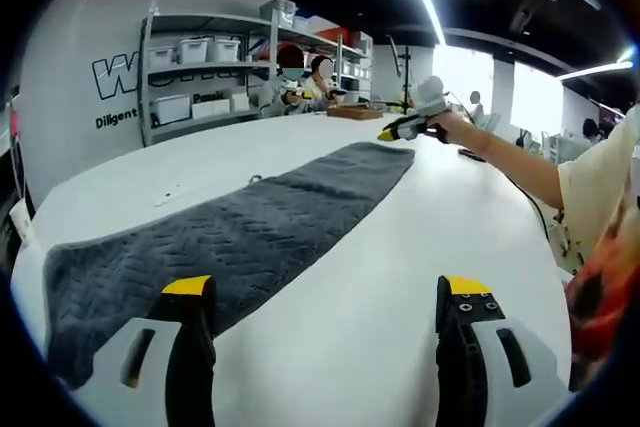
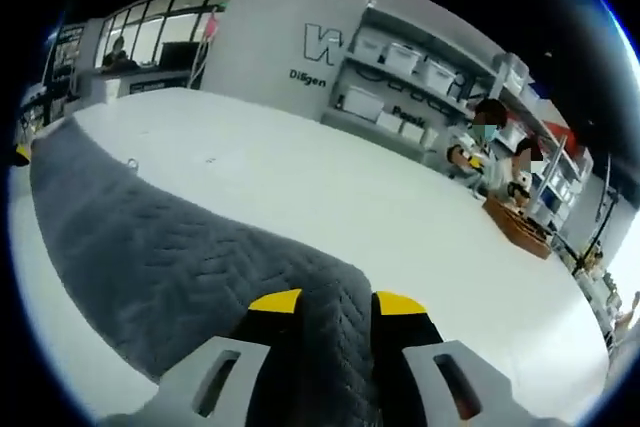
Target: Open the folded towel by lifting each exposed corner and separating the folded layers until the towel lies flat within the target outline without major curled edges
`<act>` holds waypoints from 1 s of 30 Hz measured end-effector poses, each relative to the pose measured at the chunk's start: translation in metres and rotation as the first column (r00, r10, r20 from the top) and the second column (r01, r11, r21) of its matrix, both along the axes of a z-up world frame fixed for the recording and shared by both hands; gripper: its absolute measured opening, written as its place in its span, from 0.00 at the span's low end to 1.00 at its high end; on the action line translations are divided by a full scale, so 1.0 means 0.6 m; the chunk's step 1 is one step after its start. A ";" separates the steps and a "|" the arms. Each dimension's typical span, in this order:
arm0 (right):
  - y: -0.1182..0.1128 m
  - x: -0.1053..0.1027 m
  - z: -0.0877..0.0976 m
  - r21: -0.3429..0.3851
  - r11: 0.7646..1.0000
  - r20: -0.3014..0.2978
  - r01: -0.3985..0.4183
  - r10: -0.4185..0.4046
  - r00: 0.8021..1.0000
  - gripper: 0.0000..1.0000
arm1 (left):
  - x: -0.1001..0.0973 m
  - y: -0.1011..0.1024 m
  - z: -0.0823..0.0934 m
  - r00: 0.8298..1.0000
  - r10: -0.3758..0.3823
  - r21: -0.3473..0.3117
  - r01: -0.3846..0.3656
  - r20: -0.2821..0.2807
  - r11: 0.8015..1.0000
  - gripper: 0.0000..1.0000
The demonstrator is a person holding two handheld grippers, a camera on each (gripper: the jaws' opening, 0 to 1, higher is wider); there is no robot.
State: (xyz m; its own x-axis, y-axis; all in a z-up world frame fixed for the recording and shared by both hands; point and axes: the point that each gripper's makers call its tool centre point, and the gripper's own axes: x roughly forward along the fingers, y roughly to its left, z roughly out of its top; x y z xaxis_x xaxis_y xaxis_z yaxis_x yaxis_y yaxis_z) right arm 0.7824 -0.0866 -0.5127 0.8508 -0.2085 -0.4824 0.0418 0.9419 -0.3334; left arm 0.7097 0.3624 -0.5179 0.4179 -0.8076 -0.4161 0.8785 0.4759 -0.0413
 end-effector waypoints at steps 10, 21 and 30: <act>0.007 0.042 -0.027 0.028 0.999 -0.091 -0.042 0.045 0.995 0.17 | -0.003 -0.003 0.000 1.000 -0.008 0.001 0.008 0.001 1.000 0.89; 0.010 0.049 -0.073 0.054 0.998 -0.165 -0.029 0.037 0.986 0.01 | -0.006 -0.004 0.005 1.000 -0.013 -0.005 0.013 0.006 1.000 0.89; 0.030 0.033 -0.064 -0.025 0.998 -0.190 -0.057 0.051 0.980 0.00 | -0.006 -0.005 0.010 1.000 -0.014 -0.014 0.014 0.008 1.000 0.89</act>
State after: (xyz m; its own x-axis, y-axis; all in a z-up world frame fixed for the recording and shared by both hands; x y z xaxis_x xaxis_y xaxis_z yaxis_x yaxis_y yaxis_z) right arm 0.8021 -0.0686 -0.5508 0.7552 -0.1817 -0.6299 -0.0755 0.9303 -0.3589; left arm 0.7059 0.3592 -0.5121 0.4099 -0.8192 -0.4012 0.8853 0.4631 -0.0411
